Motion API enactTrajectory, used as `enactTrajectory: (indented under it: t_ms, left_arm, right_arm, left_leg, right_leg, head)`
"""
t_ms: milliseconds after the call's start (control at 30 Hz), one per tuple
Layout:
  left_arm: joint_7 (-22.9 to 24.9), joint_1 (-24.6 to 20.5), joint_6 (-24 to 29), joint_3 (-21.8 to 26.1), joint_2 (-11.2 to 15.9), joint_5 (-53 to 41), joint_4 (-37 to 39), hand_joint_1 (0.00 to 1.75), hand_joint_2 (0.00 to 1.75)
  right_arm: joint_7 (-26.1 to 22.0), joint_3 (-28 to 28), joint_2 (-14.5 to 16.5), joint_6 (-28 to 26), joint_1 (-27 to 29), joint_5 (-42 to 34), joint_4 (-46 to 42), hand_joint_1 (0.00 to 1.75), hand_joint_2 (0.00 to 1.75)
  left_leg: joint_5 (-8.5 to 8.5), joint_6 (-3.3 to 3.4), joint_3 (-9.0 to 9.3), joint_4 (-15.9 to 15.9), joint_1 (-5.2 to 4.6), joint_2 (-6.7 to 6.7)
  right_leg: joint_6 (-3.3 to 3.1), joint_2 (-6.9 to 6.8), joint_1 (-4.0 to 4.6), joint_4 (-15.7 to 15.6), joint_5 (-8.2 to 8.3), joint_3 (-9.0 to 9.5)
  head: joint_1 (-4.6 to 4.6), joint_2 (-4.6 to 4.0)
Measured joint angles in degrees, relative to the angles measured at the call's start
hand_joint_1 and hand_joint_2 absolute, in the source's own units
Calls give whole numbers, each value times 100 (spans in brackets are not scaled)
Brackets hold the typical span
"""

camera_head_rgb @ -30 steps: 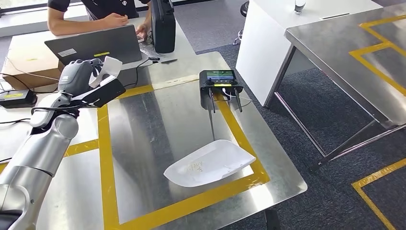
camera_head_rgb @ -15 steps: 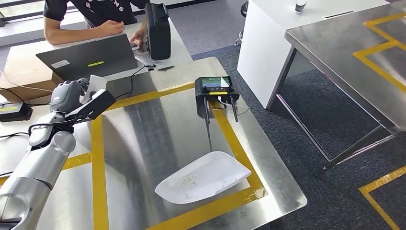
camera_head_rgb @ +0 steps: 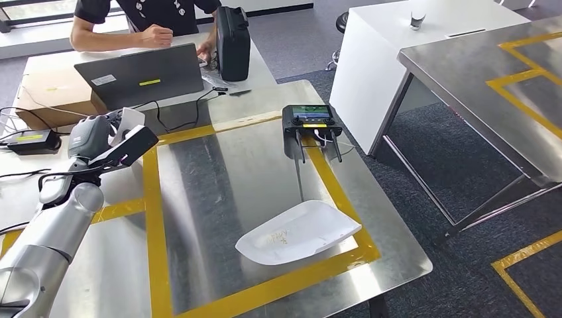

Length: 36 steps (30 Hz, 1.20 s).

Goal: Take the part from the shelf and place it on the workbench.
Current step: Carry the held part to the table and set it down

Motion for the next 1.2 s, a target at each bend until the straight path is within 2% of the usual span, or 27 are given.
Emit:
enactTrajectory:
  t_ms: [33,67,100,133,200,233,267,367,433,467,500,533,567,600,667,733,800,967,1200]
  left_arm:
    - [-2,1,0,1,-1,0,8,143,175]
    - [-7,2,0,1,-1,0,16,143,175]
    - [-14,2,0,2,-1,0,23,143,175]
    - [-24,1,0,4,-1,0,27,143,175]
    - [-52,-6,4,14,-7,0,27,143,175]
    - [-65,-11,6,20,-14,0,28,143,175]
    - [-77,-17,8,26,-24,0,33,143,175]
    - [-149,-29,-10,34,-55,18,55,143,175]
    - [-319,-53,-97,40,-59,86,73,143,175]
    - [-431,-69,-145,51,-58,139,81,143,175]
    - [-521,-87,-174,66,-60,188,86,107,175]
    - [-579,-96,-173,83,-65,225,90,72,175]
    - [-597,-102,-147,103,-72,244,93,36,175]
    - [-582,-106,-109,120,-83,249,97,0,175]
    - [-530,-113,-28,153,-118,244,107,0,87]
    - [-503,-126,14,180,-159,226,121,0,0]
    - [-498,-133,8,190,-199,187,150,0,0]
    - [-463,-111,-76,195,-302,119,250,0,0]
    - [-379,-8,-159,196,-362,52,376,0,0]
  right_arm:
    - [0,0,0,0,-2,0,0,0,175]
    - [0,0,0,0,-3,-1,0,0,175]
    - [0,0,0,-1,-2,-1,0,0,175]
    - [0,0,0,-3,-2,-1,0,0,175]
    - [0,0,-3,-14,-8,-1,0,0,175]
    - [-2,0,-5,-20,-11,-2,0,0,175]
    - [-4,0,-7,-24,-14,-4,0,0,175]
    - [-15,-3,-8,-39,-15,-16,0,0,175]
    - [-26,-14,-8,-50,-10,-21,0,0,175]
    - [-30,-23,-7,-52,-5,-25,0,0,175]
    - [-25,-33,-7,-55,-2,-29,0,0,131]
    - [-12,-46,-7,-62,1,-33,0,0,87]
    - [6,-60,-7,-70,4,-36,0,0,44]
    - [27,-75,-7,-80,7,-37,0,0,0]
    - [58,-98,-7,-98,17,-37,0,0,0]
    - [77,-110,-7,-113,21,-38,0,0,0]
    - [87,-125,-7,-124,20,-40,0,0,0]
    - [90,-171,-4,-129,20,-37,0,0,0]
    - [90,-228,2,-154,52,-28,2,0,0]
  left_leg:
    - [31,6,-42,1,-8,4]
    - [65,7,-86,3,-16,7]
    - [100,4,-127,4,-23,9]
    - [133,-3,-165,5,-30,11]
    - [201,-32,-220,2,-38,14]
    - [237,-59,-232,-9,-35,17]
    - [273,-93,-238,-23,-29,20]
    - [361,-197,-254,-95,-17,24]
    - [348,-159,-264,-190,-38,24]
    - [384,-140,-273,-237,-42,23]
    - [435,-139,-278,-288,-43,22]
    - [518,-164,-299,-312,-36,20]
    - [579,-200,-319,-328,-28,22]
    - [600,-218,-337,-334,-25,24]
    - [614,-219,-356,-338,-25,25]
    - [616,-221,-371,-341,-16,22]
    - [617,-222,-397,-343,-5,13]
    - [605,-208,-449,-335,-13,0]
    - [584,-175,-419,-323,-37,0]
  right_leg:
    - [7,1,1,368,-182,-124]
    - [2,1,3,592,-267,-173]
    - [-14,1,7,586,-240,-111]
    - [-41,1,15,349,-126,71]
    - [-129,-5,55,-504,114,633]
    - [-168,-11,86,-834,199,833]
    - [-203,-14,116,-1041,236,944]
    - [-278,-17,145,-1162,319,912]
    - [-255,-9,121,-1236,381,880]
    - [-242,-5,118,-1258,415,856]
    - [-238,6,125,-1261,438,822]
    - [-274,9,138,-1261,471,784]
    - [-284,16,145,-1257,494,748]
    - [-295,22,149,-1253,512,720]
    - [-301,28,151,-1249,524,697]
    - [-301,24,156,-1259,524,690]
    - [-303,19,164,-1267,526,675]
    - [-297,13,162,-1288,528,647]
    - [-268,10,137,-1300,508,687]
  head:
    - [3,0]
    - [3,0]
    - [6,0]
    - [8,0]
    - [26,0]
    - [35,0]
    - [50,0]
    - [98,0]
    - [122,0]
    - [171,1]
    - [240,1]
    - [316,2]
    - [378,2]
    - [408,2]
    - [462,2]
    - [598,2]
    - [695,2]
    - [710,2]
    - [719,2]
